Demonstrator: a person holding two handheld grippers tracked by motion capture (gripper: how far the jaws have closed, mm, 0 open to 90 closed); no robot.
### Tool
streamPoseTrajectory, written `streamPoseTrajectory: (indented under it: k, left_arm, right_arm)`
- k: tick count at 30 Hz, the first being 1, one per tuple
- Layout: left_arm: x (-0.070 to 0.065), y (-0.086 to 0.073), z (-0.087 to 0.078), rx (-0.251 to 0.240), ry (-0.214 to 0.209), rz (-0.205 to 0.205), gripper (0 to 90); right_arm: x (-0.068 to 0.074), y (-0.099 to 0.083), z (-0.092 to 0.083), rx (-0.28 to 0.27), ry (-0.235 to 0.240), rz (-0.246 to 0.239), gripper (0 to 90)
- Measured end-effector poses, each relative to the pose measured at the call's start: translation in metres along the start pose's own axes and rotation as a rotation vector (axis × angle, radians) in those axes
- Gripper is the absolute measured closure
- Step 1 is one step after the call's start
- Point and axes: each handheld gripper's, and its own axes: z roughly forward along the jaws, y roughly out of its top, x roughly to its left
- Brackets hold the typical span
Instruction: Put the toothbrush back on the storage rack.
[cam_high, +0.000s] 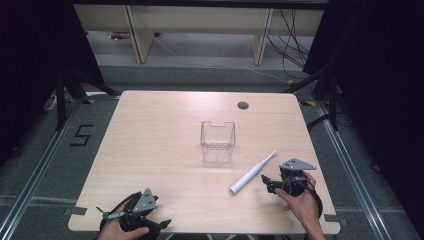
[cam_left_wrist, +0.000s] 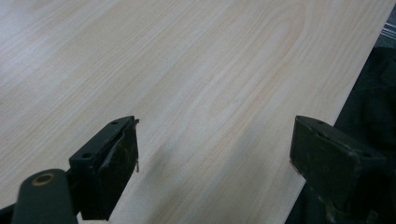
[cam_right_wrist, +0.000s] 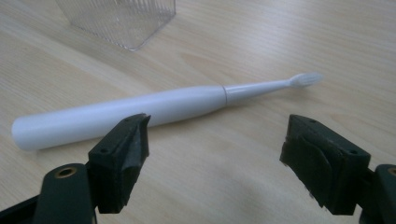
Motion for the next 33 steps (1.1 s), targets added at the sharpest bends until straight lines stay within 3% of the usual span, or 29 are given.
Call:
streamPoseTrajectory:
  k: [2,3,4,6,7,8,10,15,18,23,25,26,29,33]
  left_arm:
    - [0.001,0.0,0.0,0.008,-0.005,0.0,14.8]
    - [0.001,0.0,0.0,0.008,-0.005,0.0,14.8]
    - [0.001,0.0,0.0,0.004,-0.002,-0.001,14.7]
    - [0.0,0.0,0.0,0.002,-0.001,-0.001,14.8]
    - [0.001,0.0,0.0,0.006,-0.004,0.0,14.8]
    - [0.0,0.0,0.0,0.004,-0.005,-0.005,14.8]
    - [0.0,0.0,0.0,0.001,-0.005,0.0,14.8]
    - [0.001,-0.001,0.0,0.011,-0.009,0.001,14.8]
    - [0.0,0.0,0.001,0.004,-0.004,-0.002,14.8]
    - [0.0,-0.001,0.001,0.006,-0.006,-0.002,14.8]
    - [0.001,-0.001,0.001,0.008,-0.007,-0.002,14.8]
    - [0.001,-0.001,0.001,0.003,-0.005,-0.003,14.8]
    - [0.0,0.0,0.001,-0.001,-0.005,-0.003,14.8]
    - [0.001,0.0,0.002,0.011,-0.011,0.001,14.7]
  right_arm:
    - [0.003,0.003,0.002,-0.013,0.0,-0.003,25.0]
    - [0.006,0.005,0.002,-0.006,0.0,0.02,26.8]
    - [0.004,0.008,0.003,-0.018,0.012,-0.01,28.5]
    - [0.009,0.012,0.005,-0.008,0.015,-0.006,29.7]
    - [0.015,0.014,0.005,0.019,0.03,0.05,31.0]
    - [0.011,0.015,0.007,-0.014,0.023,-0.021,32.6]
    - [0.014,0.019,0.009,-0.019,0.036,-0.04,34.2]
    - [0.022,0.024,0.012,0.002,0.058,-0.01,36.5]
    - [0.027,0.029,0.019,-0.01,0.089,-0.058,38.8]
    - [0.037,0.032,0.024,0.003,0.106,-0.066,43.5]
    - [0.043,0.035,0.028,0.018,0.127,-0.078,47.1]
    - [0.047,0.036,0.033,0.027,0.152,-0.113,50.8]
    - [0.054,0.037,0.035,0.049,0.165,-0.098,56.2]
    - [0.064,0.038,0.038,0.056,0.198,-0.136,65.2]
